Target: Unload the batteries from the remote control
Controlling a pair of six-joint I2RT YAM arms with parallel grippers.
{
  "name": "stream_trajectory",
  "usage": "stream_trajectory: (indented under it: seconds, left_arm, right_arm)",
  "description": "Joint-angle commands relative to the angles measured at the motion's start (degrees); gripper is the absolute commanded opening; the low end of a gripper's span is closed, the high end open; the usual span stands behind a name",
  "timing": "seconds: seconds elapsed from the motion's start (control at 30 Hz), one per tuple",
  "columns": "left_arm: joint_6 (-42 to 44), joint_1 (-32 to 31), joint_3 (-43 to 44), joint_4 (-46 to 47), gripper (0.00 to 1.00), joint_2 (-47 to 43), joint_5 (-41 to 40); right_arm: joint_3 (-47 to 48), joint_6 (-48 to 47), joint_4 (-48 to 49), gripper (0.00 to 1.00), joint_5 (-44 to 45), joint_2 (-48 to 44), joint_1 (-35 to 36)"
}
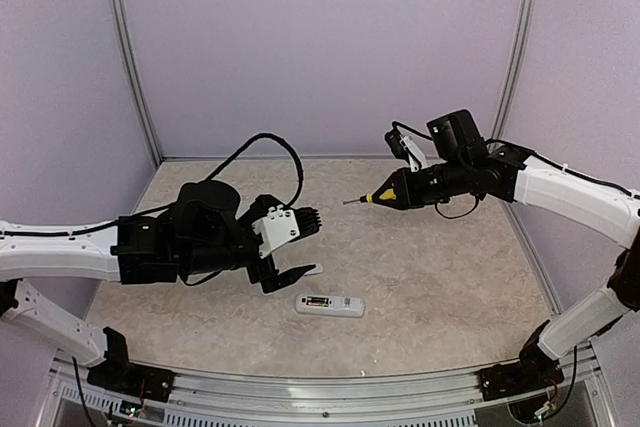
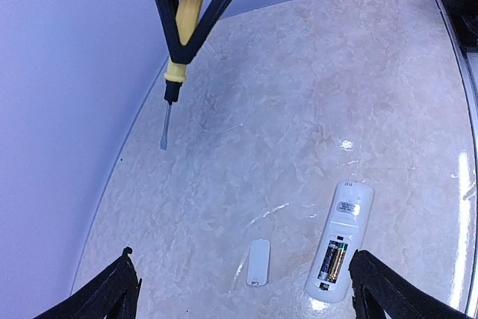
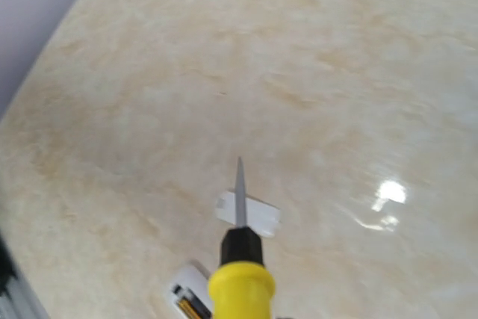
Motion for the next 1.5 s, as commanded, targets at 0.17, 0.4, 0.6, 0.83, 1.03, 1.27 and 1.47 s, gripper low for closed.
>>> stream_trajectory:
  seconds: [0.17, 0.4, 0.6, 0.83, 1.03, 1.27, 1.47]
  left_arm:
    - [-1.42, 6.40, -2.97, -8.69, 0.93, 4.75, 12.55]
    - [-0.89, 7.49, -3.96, -7.46, 0.88, 10.59, 15.52]
    - [-1.94, 6.17, -1.48, -4.17, 0.77, 18.55, 14.54]
    - [-4.25, 2.23, 6.53, -6.73, 0.78, 28.14, 10.99]
    - [-1.74, 4.98, 6.16, -5.88, 0.78, 28.87, 10.42]
    - [5.87, 5.27, 7.73, -8.11, 0.77, 30.47, 13.30]
    - [7.15, 5.58, 13.96, -12.89, 0.75, 33.76, 19.97]
  right_arm:
    - [-3.27, -2.92, -12.44, 0.00, -2.05, -5.55, -0.29]
    - [-7.32, -0.77, -13.24, 0.00, -7.46, -7.49, 0.74]
    - [-9.21, 0.33, -10.35, 0.00, -6.13, -5.64, 2.26]
    - [-6.83, -0.95, -11.28, 0.00, -1.19, -4.21, 2.21]
    - [-6.78, -2.16, -13.10, 0.00, -1.90, -3.17, 2.22]
    - [-7.17, -2.48, -12.83, 0.00, -0.12, -3.32, 2.17]
    - [-6.94, -3.16, -13.38, 0.00, 0.83, -3.35, 2.14]
